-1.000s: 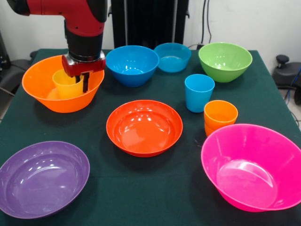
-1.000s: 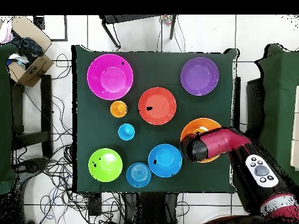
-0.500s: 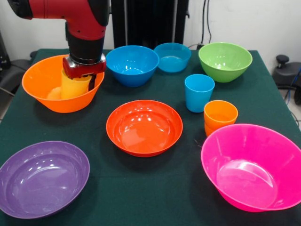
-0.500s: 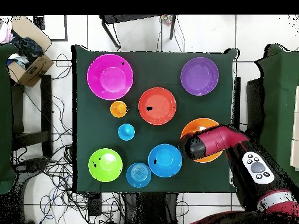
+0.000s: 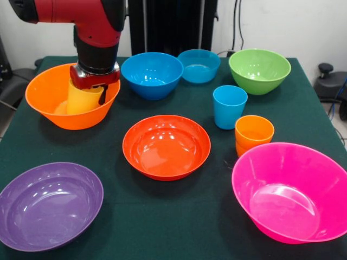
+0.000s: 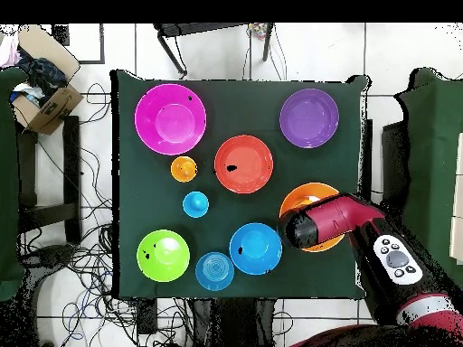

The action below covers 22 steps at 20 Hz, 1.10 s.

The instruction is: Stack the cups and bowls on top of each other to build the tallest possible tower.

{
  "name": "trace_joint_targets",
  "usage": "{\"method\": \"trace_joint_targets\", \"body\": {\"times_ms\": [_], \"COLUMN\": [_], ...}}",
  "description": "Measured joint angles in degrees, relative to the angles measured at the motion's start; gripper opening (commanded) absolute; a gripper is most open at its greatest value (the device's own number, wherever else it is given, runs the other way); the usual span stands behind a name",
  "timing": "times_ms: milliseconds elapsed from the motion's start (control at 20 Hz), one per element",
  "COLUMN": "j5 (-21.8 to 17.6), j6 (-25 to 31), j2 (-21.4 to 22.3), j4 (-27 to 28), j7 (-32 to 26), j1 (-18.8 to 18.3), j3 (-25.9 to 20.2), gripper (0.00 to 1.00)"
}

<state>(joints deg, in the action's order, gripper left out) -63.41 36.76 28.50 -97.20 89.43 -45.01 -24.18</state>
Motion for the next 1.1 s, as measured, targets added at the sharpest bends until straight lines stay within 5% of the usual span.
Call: {"method": "trace_joint_targets", "body": {"times_ms": [1100], "j5": [0.0], "j6": [1.6], "j2": [2.2], "j4": [0.0], "j7": [0.0], "j1": [0.0], "j3": [2.2], "gripper": [1.0]}}
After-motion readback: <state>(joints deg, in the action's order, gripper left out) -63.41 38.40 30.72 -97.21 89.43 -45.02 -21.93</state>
